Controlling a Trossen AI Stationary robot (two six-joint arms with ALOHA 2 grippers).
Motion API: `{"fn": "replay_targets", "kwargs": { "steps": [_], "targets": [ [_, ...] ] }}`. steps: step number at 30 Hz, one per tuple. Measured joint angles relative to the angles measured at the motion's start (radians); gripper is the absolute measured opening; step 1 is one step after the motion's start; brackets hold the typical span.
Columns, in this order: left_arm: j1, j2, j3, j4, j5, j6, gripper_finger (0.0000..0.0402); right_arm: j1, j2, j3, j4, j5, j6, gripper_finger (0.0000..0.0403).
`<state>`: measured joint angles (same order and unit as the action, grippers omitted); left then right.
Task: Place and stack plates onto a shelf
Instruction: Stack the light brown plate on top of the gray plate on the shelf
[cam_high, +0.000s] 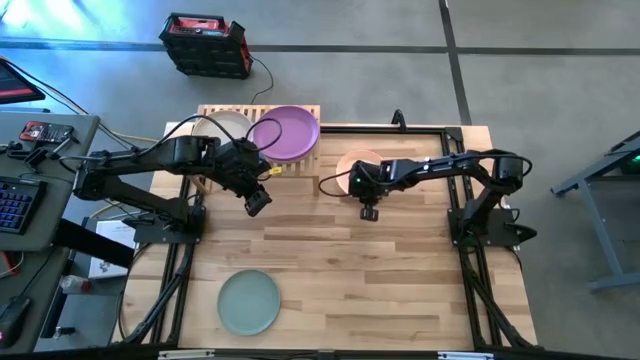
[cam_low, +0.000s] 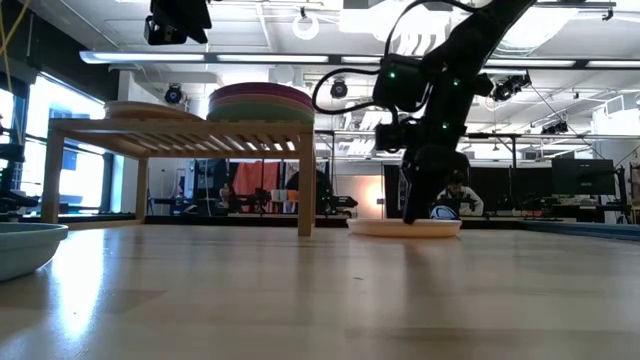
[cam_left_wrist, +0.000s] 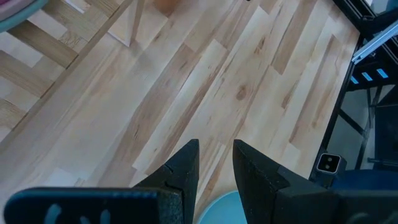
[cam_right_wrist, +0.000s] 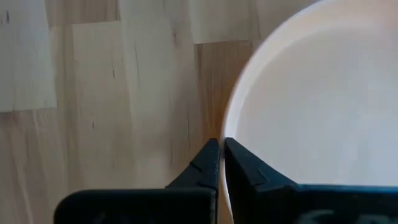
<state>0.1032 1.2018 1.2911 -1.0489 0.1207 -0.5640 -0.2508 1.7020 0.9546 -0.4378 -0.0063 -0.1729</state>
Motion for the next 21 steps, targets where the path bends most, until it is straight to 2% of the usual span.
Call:
{"fn": "replay_targets", "kwargs": {
  "steps": [11, 21],
  "targets": [
    [0.0, 0.0, 0.0, 0.0, 0.0, 0.0, 0.0085, 0.0, -0.016, 0.0, -0.037, -0.024, 0.142, 0.0001],
    [0.0, 0.0, 0.0, 0.001, 0.0, 0.0, 0.0085, -0.013, -0.029, 0.0, -0.058, -0.058, 0.175, 0.0001]
  ]
}}
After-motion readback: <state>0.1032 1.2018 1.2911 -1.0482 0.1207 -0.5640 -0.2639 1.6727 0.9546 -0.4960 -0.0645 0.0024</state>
